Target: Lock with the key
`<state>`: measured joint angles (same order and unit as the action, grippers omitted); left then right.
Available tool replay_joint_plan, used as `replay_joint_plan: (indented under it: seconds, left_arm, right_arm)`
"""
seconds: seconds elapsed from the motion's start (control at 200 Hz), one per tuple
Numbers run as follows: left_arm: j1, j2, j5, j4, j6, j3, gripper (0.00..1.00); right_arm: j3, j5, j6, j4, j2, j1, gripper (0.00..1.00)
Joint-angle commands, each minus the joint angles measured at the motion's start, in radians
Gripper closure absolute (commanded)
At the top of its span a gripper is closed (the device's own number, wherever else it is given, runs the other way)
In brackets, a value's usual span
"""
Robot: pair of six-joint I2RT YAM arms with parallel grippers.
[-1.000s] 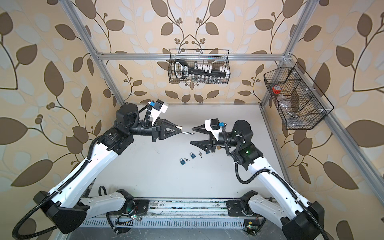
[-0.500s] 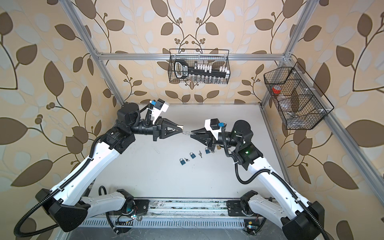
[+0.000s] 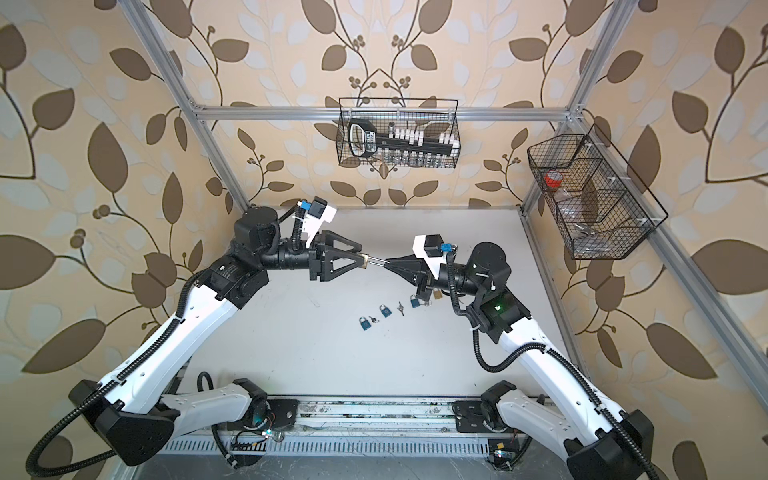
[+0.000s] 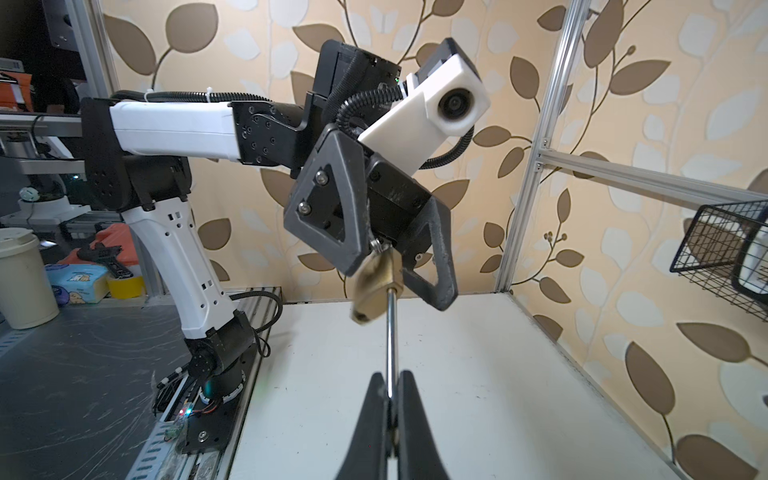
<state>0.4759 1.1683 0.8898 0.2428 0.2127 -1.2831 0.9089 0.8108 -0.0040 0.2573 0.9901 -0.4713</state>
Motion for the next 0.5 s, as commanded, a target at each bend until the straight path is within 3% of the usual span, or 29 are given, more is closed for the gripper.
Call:
replay_joint_plan:
  seconds: [0.0, 0.115, 0.495]
  left_arm:
    - [-0.007, -0.052, -0.148, 0.065, -0.088, -0.057, 0.32]
    - [-0.007, -0.049, -0.125, 0.066, -0.114, -0.065, 0.31]
    - [-0.006, 0.014, 0.147, -0.003, -0.134, -0.082, 0.31]
  right_arm:
    - [0.008, -0.046, 0.010, -0.023, -0.028, -0.002, 1.00]
    - [0.014, -0.030, 0.013, -0.044, -0.031, -0.003, 1.00]
    - [0.062, 0.077, 0.019, -0.113, -0.002, -0.002, 1.00]
